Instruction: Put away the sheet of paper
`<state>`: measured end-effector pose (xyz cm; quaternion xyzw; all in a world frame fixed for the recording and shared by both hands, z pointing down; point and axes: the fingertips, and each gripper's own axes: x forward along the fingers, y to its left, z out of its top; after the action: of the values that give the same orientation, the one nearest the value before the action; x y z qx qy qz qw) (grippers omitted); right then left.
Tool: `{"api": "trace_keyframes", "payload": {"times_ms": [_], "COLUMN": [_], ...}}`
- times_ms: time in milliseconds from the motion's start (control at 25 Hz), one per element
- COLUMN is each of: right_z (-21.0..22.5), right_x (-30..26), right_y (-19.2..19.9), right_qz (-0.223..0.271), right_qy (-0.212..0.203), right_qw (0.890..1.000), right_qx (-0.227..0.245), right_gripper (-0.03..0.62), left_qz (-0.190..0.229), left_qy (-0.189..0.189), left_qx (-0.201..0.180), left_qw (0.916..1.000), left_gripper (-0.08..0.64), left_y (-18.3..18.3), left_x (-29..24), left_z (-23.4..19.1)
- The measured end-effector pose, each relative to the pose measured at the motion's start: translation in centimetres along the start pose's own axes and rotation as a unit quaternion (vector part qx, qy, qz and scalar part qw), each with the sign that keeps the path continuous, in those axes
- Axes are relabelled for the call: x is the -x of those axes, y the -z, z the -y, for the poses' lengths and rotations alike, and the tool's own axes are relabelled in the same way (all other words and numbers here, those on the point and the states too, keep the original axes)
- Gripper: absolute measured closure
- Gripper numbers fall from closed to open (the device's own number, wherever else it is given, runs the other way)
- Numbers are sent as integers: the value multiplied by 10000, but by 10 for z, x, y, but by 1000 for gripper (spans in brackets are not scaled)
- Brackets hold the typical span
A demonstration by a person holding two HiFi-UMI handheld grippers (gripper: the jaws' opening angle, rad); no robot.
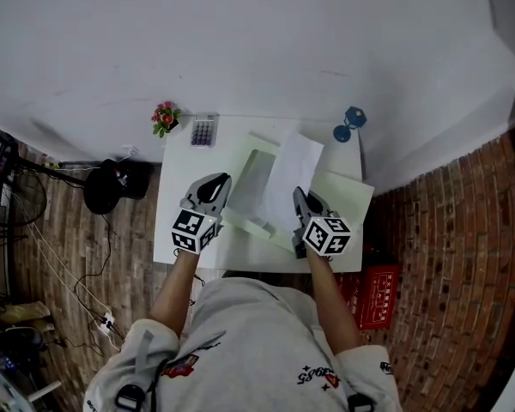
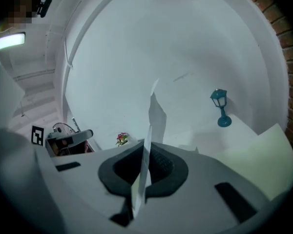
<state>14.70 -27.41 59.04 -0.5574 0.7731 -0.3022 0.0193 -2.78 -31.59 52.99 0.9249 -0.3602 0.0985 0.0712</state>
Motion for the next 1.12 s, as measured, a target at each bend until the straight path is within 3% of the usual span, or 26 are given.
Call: {"api": "trace_keyframes", "payload": {"times_ms": [360, 680, 840, 1120], "right_z": [41, 87, 101, 93], "right_x": [2, 23, 25, 13], "right_y": [64, 110, 119, 113], "right_qz": [-761, -1131, -1201, -1076], "right_qy": [514, 1170, 1201, 814], "right_qw": [9955, 9782, 9743, 9815], "right_qx": [-239, -1288, -1482, -1356], "right_gripper": [589, 589, 589, 589], "left_qz": [-98, -177, -205, -214], "left_qy": [4, 40, 37, -76], "left_qx": [25, 49, 27, 16], "left_qw": [9999, 9998, 9998, 9997], "left_gripper": [523, 523, 523, 523], "left_y": [8, 15, 16, 19], "left_x": [3, 4, 4, 8], "left_z": [-4, -1, 3, 1]}}
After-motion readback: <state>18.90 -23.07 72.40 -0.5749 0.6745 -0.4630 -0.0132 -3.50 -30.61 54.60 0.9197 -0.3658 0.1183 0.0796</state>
